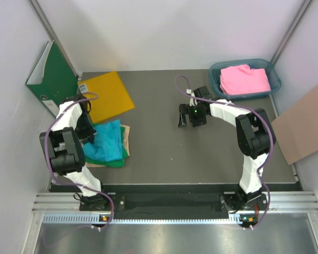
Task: Fold and stack the t-shirts
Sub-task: Put the neatly folded tshirt into the corner of the board with the left arm
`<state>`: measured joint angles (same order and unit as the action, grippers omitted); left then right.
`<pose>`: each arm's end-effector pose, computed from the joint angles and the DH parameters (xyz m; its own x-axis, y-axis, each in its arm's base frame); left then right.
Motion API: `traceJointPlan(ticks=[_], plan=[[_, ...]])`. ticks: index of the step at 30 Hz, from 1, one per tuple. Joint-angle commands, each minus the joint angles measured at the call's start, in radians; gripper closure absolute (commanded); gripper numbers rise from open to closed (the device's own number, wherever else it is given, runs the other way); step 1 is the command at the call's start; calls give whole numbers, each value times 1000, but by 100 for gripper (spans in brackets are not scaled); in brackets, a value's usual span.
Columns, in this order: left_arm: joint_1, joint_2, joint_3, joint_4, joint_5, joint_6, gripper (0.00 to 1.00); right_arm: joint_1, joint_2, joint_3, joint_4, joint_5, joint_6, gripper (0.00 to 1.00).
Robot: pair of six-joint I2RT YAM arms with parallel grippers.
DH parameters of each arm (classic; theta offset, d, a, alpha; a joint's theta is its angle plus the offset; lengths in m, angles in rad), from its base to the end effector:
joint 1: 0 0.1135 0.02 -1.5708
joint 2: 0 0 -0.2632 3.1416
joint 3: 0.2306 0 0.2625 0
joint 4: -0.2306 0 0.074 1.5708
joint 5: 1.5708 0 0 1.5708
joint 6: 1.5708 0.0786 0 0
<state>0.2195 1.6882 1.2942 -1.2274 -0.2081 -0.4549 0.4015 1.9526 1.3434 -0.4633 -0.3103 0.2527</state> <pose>0.2914 0.0816 0.1815 -0.7865 -0.6159 -0.0452 -0.6105 0.7643 0.2076 0.3893 0.1914 0.1300 -0.9095 -0.1275 -0.3957 -0.2882 0.8793 0.3792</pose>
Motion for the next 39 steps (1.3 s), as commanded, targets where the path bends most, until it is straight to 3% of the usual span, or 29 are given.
traceJointPlan(ticks=[1, 2, 3, 5, 6, 13, 17, 21, 22, 25, 26, 30, 39], plan=[[7, 34, 36, 32, -39, 30, 82, -9, 48, 8, -37, -3, -20, 9], [6, 36, 30, 35, -36, 38, 77, -9, 48, 8, -38, -4, -18, 9], [6, 36, 25, 37, -42, 39, 48, -9, 46, 8, -38, -1, -18, 9], [6, 21, 25, 29, -75, 27, 9, -9, 45, 8, -35, -1, -15, 9], [6, -7, 40, 29, -83, 25, 1, -9, 43, 7, -35, -1, -15, 9], [4, -298, 120, 153, -87, 42, 1, -7, 43, 0, -32, -4, -7, 9], [0, -369, 120, 241, 56, 27, 1, -7, 42, -4, -29, -3, 0, 9], [-2, -387, -16, 363, 394, 25, 1, -6, 42, 0, -26, -10, 10, 9], [0, -387, -44, 394, 456, 18, 5, -4, 39, 5, -26, -10, 11, 9], [-2, -374, -151, 466, 651, -23, 87, 13, 31, 29, -38, 3, 8, 9], [-2, -371, -197, 471, 670, -39, 100, 31, 31, 55, -44, 13, 5, 9], [-2, -371, -265, 500, 711, -70, 100, 100, 25, 169, -84, 16, -13, 13], [-2, -387, -197, 355, 495, -50, 100, 292, 152, 621, -150, -96, 48, 14]])
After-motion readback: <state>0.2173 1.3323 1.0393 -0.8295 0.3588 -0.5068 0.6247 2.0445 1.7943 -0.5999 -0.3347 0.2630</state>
